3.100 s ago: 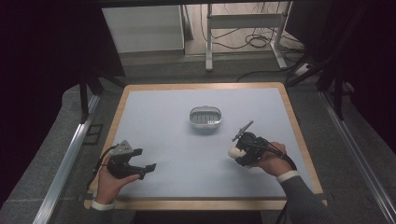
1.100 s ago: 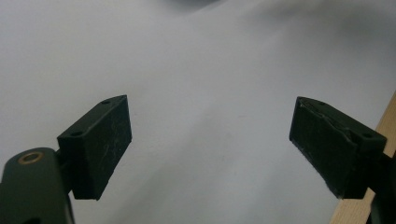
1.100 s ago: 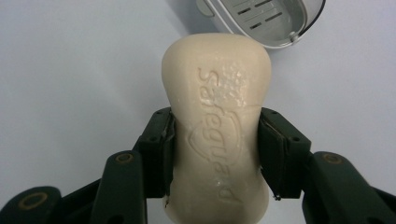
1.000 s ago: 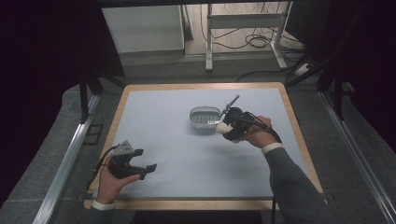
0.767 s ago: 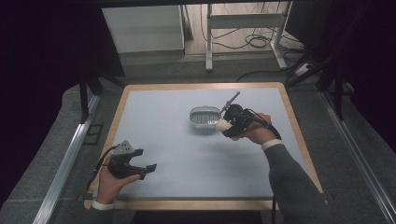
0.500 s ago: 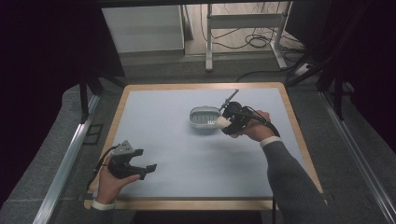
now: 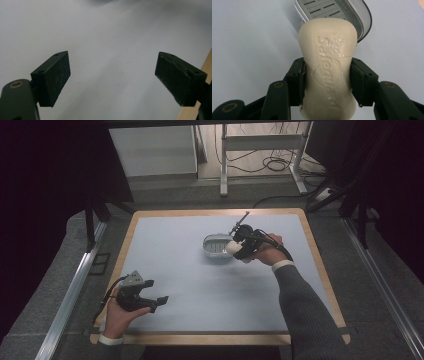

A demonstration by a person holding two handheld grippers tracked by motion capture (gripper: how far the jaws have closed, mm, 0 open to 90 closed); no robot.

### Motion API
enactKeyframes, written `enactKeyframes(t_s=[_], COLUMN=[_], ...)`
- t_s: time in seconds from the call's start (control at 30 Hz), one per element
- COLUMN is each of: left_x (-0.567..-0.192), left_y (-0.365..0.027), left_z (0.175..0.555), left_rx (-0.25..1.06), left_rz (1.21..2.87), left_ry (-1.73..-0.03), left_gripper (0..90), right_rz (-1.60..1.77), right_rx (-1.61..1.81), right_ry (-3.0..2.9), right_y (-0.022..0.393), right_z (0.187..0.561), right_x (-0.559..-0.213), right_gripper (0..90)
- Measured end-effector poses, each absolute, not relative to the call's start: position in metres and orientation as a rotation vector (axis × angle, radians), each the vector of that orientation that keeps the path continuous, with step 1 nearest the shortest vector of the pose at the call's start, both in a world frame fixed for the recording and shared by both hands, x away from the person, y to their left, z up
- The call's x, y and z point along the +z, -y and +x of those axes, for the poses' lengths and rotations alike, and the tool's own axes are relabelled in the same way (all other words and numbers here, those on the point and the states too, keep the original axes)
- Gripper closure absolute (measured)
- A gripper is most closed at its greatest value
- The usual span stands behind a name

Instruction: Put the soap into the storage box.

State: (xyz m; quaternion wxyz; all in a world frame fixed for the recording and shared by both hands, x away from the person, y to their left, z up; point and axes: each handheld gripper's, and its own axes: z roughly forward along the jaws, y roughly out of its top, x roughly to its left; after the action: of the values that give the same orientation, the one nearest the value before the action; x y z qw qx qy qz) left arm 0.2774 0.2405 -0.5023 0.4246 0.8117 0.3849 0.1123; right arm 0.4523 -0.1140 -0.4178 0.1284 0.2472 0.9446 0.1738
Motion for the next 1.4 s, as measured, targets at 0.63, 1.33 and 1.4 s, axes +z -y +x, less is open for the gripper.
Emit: enactKeyframes(t_s=[0.63, 1.33, 1.4], left_x=[-0.501, -0.501, -0.501], left_y=[-0.242, -0.245, -0.245], left_z=[0.277, 0.277, 0.277], left_rx=[0.284, 0.286, 0.286], left_rz=[2.024, 2.019, 2.02], left_ry=[-0.967, -0.97, -0.97], left_gripper=[13.5, 13.5, 13.5], right_rz=[0.702, 0.617, 0.611], right_rx=[0.536, 0.546, 0.558], right_ry=[-2.751, -2.788, -2.789], right_y=[0.102, 0.084, 0.083], right_z=[0.476, 0.501, 0.502], right_x=[-0.418, -0.424, -0.425], right_gripper=[49.4, 49.5, 49.5])
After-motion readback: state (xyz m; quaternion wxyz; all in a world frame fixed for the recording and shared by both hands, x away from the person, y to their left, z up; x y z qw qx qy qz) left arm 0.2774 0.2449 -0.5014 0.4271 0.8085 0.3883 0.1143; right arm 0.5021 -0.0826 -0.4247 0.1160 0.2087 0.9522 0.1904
